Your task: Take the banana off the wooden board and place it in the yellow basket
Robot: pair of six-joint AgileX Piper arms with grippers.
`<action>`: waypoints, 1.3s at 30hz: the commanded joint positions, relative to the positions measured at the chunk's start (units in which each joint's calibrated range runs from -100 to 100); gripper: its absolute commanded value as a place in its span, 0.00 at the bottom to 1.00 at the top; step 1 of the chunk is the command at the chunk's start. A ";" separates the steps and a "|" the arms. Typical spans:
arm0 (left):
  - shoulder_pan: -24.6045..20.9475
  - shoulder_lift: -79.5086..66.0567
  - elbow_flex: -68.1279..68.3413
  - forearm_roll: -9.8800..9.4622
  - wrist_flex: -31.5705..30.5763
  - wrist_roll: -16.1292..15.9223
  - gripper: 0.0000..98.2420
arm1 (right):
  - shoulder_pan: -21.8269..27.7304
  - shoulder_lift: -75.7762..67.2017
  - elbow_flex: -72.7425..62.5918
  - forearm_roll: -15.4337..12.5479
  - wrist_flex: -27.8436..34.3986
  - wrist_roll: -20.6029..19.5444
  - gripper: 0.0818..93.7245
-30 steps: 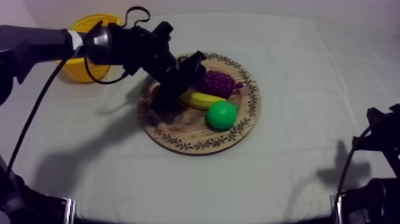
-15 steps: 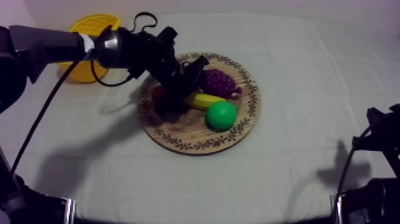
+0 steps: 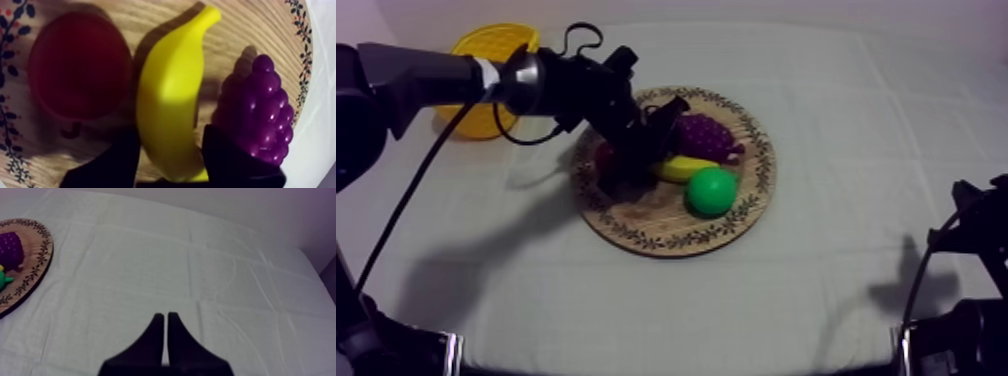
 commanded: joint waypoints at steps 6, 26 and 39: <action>-0.09 0.18 0.43 0.29 0.14 -0.42 0.37 | 0.00 -0.01 0.05 -0.03 -0.02 0.01 0.00; -0.88 -2.49 1.88 0.65 0.24 -1.82 0.29 | 0.00 -0.01 0.05 -0.03 -0.02 0.00 0.00; -1.96 -8.97 -0.80 -1.00 5.60 -1.18 0.29 | 0.00 -0.01 0.05 -0.03 -0.02 0.00 0.00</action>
